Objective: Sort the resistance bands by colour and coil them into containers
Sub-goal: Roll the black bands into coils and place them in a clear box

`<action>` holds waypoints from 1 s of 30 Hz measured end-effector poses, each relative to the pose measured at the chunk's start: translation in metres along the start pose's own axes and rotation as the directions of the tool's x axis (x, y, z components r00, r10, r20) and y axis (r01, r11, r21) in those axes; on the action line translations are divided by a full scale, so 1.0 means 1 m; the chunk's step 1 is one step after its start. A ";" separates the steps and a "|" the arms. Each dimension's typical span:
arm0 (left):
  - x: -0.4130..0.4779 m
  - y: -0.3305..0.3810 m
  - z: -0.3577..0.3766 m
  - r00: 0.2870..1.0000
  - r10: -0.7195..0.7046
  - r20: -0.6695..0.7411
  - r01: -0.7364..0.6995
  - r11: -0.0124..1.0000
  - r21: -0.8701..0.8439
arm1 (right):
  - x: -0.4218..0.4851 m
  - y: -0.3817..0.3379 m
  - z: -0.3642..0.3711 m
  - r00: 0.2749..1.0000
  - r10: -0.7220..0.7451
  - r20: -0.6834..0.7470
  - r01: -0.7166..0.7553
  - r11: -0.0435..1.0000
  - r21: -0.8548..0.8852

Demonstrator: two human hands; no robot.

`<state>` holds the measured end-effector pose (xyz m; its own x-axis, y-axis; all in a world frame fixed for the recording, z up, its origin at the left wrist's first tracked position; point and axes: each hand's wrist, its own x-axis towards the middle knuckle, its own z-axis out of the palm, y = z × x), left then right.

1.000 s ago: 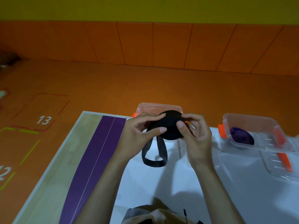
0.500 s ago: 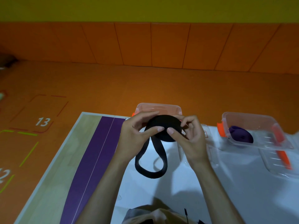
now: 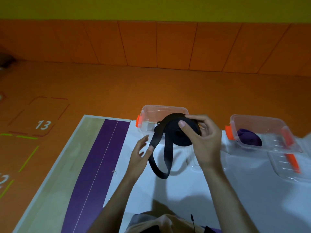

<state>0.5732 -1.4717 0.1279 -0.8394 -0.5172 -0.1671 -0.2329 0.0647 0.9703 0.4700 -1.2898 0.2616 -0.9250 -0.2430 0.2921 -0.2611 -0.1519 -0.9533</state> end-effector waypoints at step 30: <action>-0.011 -0.093 -0.030 0.844 -0.529 0.095 0.428 0.555 -0.713 | 0.013 0.032 -0.044 0.953 0.037 -0.300 -0.058 0.997 -0.060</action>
<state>0.6185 -1.4975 0.0447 -0.6315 -0.3894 -0.6705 -0.1389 -0.7939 0.5920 0.4372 -1.2557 0.2319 -0.9742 0.0502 0.2201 -0.2236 -0.0794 -0.9714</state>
